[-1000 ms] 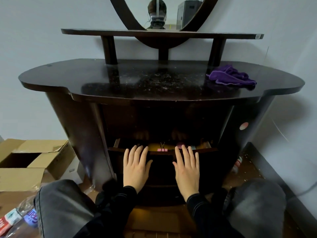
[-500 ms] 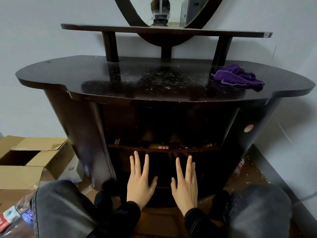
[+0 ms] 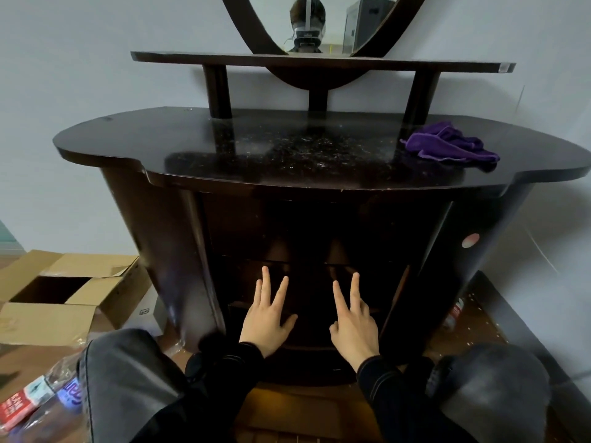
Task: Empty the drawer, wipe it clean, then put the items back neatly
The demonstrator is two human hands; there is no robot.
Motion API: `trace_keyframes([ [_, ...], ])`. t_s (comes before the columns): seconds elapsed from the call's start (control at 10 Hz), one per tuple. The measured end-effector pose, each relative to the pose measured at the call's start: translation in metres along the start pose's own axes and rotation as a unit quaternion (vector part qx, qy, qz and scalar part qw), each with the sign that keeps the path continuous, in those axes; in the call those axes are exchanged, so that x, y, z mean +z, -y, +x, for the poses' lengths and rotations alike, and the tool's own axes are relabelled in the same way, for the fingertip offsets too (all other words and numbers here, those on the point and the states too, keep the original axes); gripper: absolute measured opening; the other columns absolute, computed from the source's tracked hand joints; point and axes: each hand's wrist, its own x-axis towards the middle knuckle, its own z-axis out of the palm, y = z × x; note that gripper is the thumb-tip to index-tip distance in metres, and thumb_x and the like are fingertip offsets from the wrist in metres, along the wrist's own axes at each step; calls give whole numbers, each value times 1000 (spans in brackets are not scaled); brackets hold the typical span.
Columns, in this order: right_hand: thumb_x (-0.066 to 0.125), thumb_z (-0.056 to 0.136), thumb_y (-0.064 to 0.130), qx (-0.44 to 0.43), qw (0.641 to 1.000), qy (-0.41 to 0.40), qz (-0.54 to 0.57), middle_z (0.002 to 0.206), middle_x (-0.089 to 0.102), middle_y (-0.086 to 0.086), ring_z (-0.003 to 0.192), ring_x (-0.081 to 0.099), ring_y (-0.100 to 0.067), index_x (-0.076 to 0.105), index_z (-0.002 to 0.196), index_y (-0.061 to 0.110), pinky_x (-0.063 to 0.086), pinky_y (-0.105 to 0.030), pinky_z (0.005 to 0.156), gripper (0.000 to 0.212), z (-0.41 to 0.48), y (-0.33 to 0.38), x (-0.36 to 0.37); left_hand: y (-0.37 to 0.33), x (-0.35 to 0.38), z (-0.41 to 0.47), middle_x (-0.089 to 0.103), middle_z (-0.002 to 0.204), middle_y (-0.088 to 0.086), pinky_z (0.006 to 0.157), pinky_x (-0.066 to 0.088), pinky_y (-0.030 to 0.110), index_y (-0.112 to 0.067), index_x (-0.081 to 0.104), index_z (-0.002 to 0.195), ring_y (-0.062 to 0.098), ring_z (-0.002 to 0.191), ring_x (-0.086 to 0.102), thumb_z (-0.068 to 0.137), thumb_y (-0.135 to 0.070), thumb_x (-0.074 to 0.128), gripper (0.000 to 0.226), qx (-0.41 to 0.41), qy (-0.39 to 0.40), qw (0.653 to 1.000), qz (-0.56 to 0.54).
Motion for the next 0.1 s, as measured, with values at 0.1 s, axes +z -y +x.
trace_keyframes([
  [0.1,58,96,29,-9,998,57,1,165,-23,-15,124,50,-29,-1,161,24,50,-25,71,87,4,2,-22,-1,-19,-6,6,167,2,112,39,35,-32,18,158,26,152,16,96,-47,53,73,10,-14,1000,-6],
])
